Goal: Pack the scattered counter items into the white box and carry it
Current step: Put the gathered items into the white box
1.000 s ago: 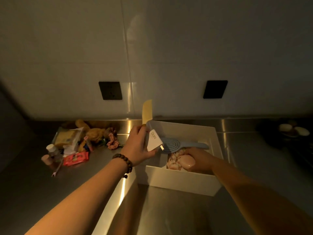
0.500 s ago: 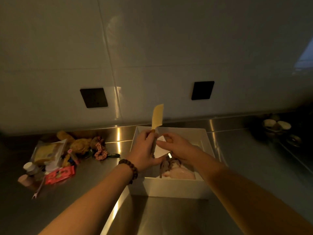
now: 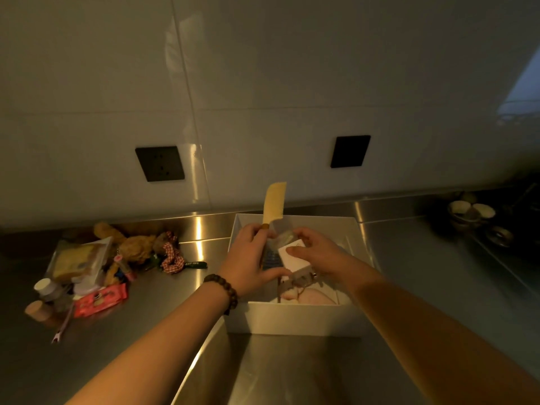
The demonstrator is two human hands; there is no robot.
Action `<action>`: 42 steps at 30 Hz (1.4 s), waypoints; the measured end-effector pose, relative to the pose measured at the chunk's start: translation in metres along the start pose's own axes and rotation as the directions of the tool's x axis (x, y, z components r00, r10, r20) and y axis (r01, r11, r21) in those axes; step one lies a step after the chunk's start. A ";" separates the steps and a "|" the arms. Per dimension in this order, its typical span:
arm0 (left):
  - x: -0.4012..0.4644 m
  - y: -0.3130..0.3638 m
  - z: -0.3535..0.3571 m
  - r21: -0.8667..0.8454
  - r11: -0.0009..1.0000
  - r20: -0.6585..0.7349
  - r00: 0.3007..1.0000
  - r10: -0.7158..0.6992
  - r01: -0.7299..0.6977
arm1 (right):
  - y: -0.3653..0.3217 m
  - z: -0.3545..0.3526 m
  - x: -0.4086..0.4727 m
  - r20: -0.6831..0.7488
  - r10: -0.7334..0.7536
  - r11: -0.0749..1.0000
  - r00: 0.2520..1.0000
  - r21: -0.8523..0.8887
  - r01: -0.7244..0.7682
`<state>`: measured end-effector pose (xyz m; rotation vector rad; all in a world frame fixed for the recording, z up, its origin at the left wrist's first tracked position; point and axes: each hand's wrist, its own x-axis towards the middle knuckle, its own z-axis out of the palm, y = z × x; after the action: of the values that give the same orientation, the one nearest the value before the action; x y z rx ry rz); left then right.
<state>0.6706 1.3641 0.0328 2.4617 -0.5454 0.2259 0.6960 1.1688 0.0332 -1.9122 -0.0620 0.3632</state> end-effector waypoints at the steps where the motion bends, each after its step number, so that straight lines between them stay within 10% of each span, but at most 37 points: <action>1: -0.003 -0.004 -0.002 0.036 0.999 -0.011 1.000 -0.013 0.013 | 0.004 -0.007 -0.003 0.014 0.025 0.997 1.000 -0.070 -0.024; 9: -0.017 -0.026 -0.001 0.175 0.980 -0.002 0.995 -0.098 0.096 | 0.045 0.002 -0.006 0.148 0.195 0.863 0.970 -0.496 -0.098; 18: -0.017 -0.027 -0.002 0.159 0.985 0.021 0.998 -0.064 0.060 | 0.050 -0.015 0.000 0.073 0.113 0.878 0.991 -0.475 -0.065; 23: -0.015 -0.016 -0.002 0.172 0.984 0.034 0.999 0.039 -0.045 | -0.002 0.009 0.012 -0.156 -0.066 0.986 0.986 -0.164 0.040; 27: -0.012 -0.001 -0.002 0.159 0.976 0.027 0.989 0.147 -0.150 | -0.045 0.029 0.021 -0.189 0.080 0.923 0.979 0.385 -0.001; 31: -0.012 0.001 -0.010 0.137 0.970 0.118 0.976 0.185 -0.201 | -0.056 0.019 0.017 -0.232 0.112 0.893 0.966 0.450 0.005; 42: 0.027 -0.017 -0.033 0.165 0.986 -0.173 0.984 0.039 -0.010 | -0.033 -0.015 0.019 -0.012 -0.263 0.876 0.965 -0.422 0.233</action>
<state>0.7015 1.3867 0.0580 2.5608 -0.4984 0.5117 0.7225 1.1719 0.0641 -2.3061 -0.3630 0.1104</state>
